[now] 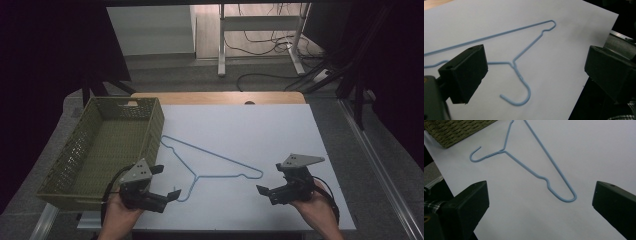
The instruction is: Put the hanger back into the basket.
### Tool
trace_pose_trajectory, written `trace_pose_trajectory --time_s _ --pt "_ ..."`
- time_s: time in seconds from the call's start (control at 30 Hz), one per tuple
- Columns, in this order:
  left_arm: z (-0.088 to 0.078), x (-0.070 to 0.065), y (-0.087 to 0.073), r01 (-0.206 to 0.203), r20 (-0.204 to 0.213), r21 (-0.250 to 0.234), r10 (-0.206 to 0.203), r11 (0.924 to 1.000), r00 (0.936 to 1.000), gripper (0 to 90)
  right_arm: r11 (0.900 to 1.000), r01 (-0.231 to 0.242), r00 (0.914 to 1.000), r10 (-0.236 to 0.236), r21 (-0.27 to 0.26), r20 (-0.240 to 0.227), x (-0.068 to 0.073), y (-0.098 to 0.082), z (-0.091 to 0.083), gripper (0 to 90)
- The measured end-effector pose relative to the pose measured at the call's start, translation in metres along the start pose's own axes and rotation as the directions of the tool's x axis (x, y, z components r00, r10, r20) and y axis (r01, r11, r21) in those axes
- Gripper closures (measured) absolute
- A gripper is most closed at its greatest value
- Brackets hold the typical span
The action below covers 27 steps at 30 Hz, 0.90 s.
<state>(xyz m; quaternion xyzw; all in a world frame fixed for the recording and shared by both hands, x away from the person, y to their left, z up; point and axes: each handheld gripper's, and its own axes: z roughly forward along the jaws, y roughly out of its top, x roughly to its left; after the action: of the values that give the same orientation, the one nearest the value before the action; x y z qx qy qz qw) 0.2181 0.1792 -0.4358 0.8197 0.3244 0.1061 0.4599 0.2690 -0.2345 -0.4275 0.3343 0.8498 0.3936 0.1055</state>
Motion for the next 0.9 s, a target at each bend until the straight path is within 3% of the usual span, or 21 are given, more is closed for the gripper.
trace_pose_trajectory --time_s 0.2,0.37,0.6,0.8,0.9 --pt "0.017 -0.001 0.002 0.016 0.031 -0.002 -0.016 0.9999 0.9994 3.8 1.000 -0.022 0.9997 0.022 0.000 -0.011 0.000 0.009 0.007 0.3" --pt "0.033 0.001 0.000 0.021 0.043 0.010 -0.022 0.9997 0.9988 3.2 0.999 0.021 0.9995 -0.021 0.034 -0.025 0.001 0.019 0.020 1.3" --pt "0.048 0.002 -0.006 -0.002 -0.003 0.027 0.002 0.9996 1.0000 2.2 0.995 0.049 0.9977 -0.044 0.092 -0.051 0.004 0.028 0.043 2.2" --pt "0.053 0.003 -0.013 0.008 -0.025 0.019 -0.007 0.9998 0.9997 2.1 0.987 0.099 0.9928 -0.089 0.125 -0.080 0.008 0.036 0.061 15.7" --pt "0.053 0.002 -0.016 -0.002 -0.048 0.027 0.003 0.9996 0.9989 2.1 0.980 0.141 0.9864 -0.127 0.139 -0.105 0.014 0.043 0.077 23.1"
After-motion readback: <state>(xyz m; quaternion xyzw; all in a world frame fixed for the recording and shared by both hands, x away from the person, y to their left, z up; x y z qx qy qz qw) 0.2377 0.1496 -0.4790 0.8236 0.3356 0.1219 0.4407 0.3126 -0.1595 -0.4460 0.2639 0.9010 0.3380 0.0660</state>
